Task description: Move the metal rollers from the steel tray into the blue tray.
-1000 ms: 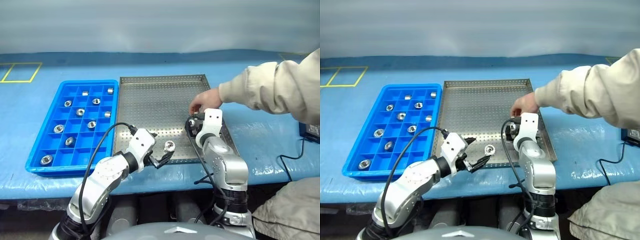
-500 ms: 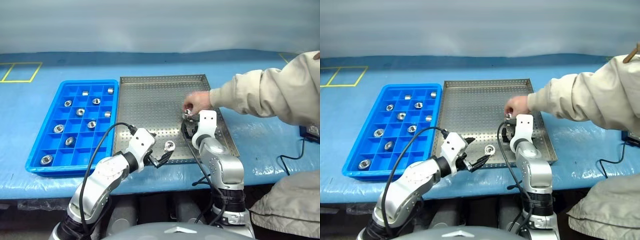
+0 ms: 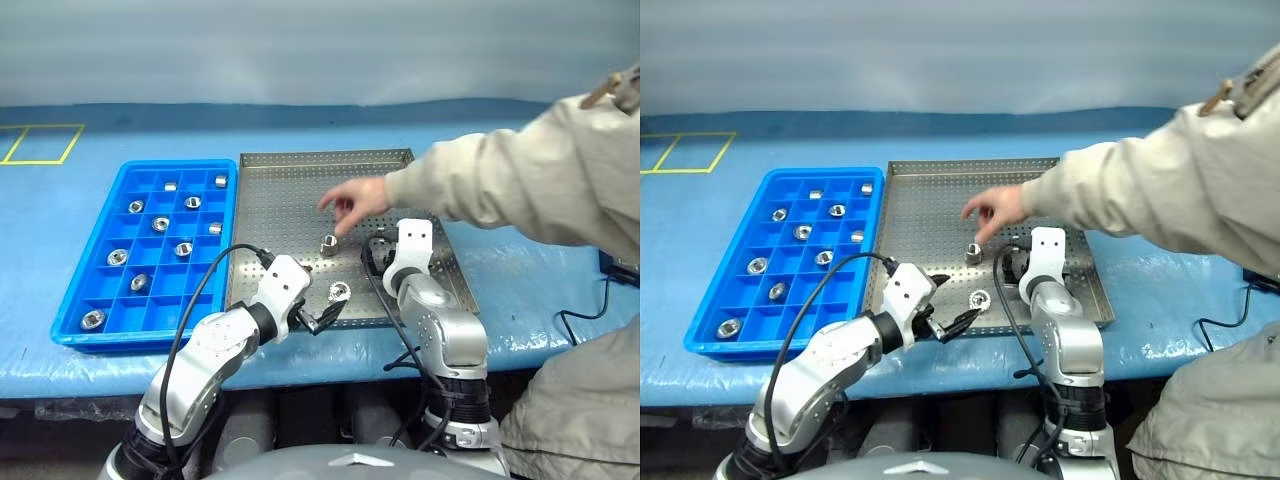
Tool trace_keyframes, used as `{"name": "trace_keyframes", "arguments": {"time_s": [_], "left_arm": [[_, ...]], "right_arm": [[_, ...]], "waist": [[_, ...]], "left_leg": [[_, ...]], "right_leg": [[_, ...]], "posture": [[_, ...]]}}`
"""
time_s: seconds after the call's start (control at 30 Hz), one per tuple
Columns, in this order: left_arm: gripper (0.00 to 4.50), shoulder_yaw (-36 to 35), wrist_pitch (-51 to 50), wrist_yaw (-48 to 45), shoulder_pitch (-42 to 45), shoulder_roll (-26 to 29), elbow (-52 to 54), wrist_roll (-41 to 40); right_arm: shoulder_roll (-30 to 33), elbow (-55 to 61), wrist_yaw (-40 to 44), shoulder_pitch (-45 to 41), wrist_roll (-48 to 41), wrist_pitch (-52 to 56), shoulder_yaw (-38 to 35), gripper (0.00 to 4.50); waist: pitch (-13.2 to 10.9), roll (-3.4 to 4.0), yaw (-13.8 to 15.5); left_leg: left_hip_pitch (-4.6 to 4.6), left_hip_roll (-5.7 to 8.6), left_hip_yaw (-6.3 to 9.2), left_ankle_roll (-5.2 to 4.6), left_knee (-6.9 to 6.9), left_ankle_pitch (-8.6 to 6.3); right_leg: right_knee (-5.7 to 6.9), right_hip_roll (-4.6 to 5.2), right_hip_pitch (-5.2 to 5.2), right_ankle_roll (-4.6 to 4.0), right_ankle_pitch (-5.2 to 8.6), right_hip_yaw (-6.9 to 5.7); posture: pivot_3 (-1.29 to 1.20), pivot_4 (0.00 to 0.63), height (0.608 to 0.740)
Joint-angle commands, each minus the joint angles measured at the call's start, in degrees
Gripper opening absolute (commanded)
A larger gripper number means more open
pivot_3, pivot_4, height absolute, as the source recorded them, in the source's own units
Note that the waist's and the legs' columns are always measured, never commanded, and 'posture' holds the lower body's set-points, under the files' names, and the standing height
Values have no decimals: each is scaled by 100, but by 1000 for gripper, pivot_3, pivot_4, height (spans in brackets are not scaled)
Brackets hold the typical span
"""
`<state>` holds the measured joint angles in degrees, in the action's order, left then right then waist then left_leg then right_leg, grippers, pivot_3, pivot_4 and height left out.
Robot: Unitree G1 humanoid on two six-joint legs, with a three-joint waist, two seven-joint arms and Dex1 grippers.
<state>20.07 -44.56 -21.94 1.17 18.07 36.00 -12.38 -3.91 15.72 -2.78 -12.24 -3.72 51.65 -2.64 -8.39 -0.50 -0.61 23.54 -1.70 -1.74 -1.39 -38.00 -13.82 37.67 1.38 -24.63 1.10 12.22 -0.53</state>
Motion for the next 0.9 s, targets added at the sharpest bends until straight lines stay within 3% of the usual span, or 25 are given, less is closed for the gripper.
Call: {"name": "trace_keyframes", "arguments": {"time_s": [0.03,0.3,0.7,0.87,0.9], "left_arm": [[4500,-63,38,72,43,-59,315,-47],[4500,-232,13,287,-53,-142,399,-56],[4500,-338,-19,479,-455,-62,726,-61],[4500,-327,-31,431,-577,11,813,-98],[4500,-314,-30,430,-580,12,813,-94]], "right_arm": [[24,83,77,-154,-60,-134,79,4457],[42,96,547,-787,-142,-318,696,4457],[189,-1053,770,-1070,144,-799,1356,4457],[316,-1160,709,-943,159,-876,1135,4457],[346,-1163,703,-908,158,-875,1097,4285]], "waist": [[-1,-1,1],[-7,-8,8],[-19,-25,257],[-23,-28,319],[-24,-29,326]], "left_leg": [[0,0,0,0,0,0],[0,-2,2,0,4,0],[3,2,6,-1,12,-1],[4,4,6,-1,11,-1],[4,5,6,-1,11,-1]], "right_leg": [[0,0,0,0,0,0],[1,-3,-2,1,-1,-2],[-5,5,-3,-2,4,-8],[-6,8,-2,-3,5,-9],[-7,8,-2,-3,5,-9]], "posture": [[79,150,740],[121,150,740],[214,150,740],[219,150,740],[215,150,740]]}}
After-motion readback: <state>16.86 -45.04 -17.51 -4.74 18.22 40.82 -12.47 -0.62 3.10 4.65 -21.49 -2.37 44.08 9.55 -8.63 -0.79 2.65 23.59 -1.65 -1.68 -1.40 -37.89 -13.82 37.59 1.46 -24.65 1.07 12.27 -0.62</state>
